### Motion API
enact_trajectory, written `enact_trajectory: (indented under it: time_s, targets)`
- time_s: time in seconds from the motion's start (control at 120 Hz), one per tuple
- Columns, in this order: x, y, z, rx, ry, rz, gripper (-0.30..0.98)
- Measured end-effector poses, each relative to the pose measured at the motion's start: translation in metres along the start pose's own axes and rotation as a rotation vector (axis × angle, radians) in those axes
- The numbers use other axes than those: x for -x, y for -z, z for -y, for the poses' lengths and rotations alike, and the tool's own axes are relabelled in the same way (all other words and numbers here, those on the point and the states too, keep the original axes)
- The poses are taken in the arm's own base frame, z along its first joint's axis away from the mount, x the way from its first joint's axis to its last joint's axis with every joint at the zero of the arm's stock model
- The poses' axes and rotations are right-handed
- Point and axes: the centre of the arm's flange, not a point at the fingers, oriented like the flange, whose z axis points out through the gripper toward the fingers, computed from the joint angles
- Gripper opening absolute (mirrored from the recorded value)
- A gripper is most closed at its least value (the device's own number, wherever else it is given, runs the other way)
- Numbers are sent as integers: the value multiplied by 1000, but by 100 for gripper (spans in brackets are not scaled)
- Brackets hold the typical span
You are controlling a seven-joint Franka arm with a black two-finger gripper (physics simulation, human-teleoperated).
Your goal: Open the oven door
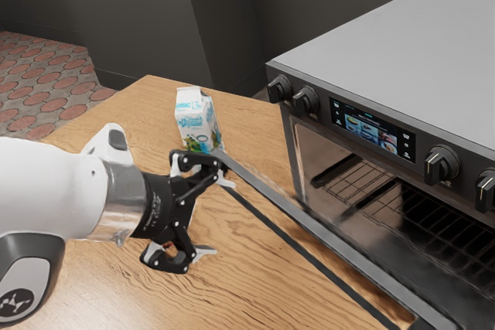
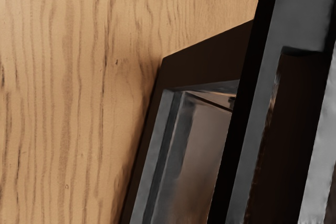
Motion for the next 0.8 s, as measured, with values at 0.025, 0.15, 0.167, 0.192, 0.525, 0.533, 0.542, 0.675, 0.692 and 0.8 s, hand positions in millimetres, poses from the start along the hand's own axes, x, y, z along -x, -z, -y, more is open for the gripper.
enact_trajectory:
  time_s: [0.025, 0.15, 0.167, 0.192, 0.525, 0.533, 0.542, 0.675, 0.692, 0.8]
  targets:
    - [-2, 9, 6, 16, 7, -10, 68]
    - [0, 74, 46, 163, 81, -76, 68]
    - [1, 80, 50, 176, 88, -78, 68]
    - [3, 86, 53, 187, 92, -80, 68]
    - [-92, 87, -195, -301, -156, -233, 69]
    - [-96, 82, -192, -323, -157, -234, 69]
    - [-99, 77, -189, -344, -160, -234, 69]
    - [-95, 41, -145, -563, -266, -197, 69]
    - [-93, 40, -142, -577, -281, -192, 69]
    - [-90, 33, -127, -654, -346, -168, 69]
